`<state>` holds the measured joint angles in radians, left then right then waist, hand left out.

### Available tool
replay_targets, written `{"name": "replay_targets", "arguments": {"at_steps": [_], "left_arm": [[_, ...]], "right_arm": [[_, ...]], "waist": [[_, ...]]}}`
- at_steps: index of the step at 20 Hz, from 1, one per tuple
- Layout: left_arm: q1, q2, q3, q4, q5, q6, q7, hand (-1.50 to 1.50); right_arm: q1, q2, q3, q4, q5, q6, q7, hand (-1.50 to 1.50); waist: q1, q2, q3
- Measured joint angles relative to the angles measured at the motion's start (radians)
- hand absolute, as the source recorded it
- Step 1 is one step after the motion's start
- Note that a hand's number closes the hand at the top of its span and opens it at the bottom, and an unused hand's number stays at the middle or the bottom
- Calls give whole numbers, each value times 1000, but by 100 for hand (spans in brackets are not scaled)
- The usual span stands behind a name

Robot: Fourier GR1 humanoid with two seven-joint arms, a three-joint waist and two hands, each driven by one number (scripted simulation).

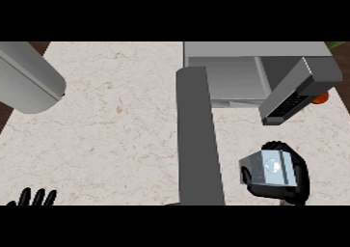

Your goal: Pick up the milk, place it into the microwave and close the microwave

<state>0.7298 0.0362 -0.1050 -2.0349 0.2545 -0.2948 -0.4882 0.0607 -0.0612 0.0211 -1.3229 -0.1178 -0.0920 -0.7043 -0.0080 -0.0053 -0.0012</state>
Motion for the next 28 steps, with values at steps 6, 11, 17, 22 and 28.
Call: {"name": "replay_targets", "arguments": {"at_steps": [6, 11, 17, 22, 28], "left_arm": [[-12, 5, 20, 8, 19, -4, 12, -150], [-17, 7, 46, 53, 22, -21, -23, -150], [-20, 17, 74, 61, 37, -41, -26, -150], [-21, 20, 81, 50, 42, -42, -7, -150], [-25, 29, 102, 54, 60, -63, -5, -150]], "right_arm": [[7, 35, 47, -128, -18, -19, 91, 150], [-55, 52, 94, -110, 48, -125, 127, 150], [-238, 58, 107, 29, 67, -229, 192, 150], [-374, 52, 76, 210, 90, -303, 203, 150], [-560, 50, -23, 517, 34, -312, 102, 150]], "waist": [[8, 3, 1], [14, 4, 1], [19, 6, 1], [22, 6, 2], [30, 10, 2]]}}
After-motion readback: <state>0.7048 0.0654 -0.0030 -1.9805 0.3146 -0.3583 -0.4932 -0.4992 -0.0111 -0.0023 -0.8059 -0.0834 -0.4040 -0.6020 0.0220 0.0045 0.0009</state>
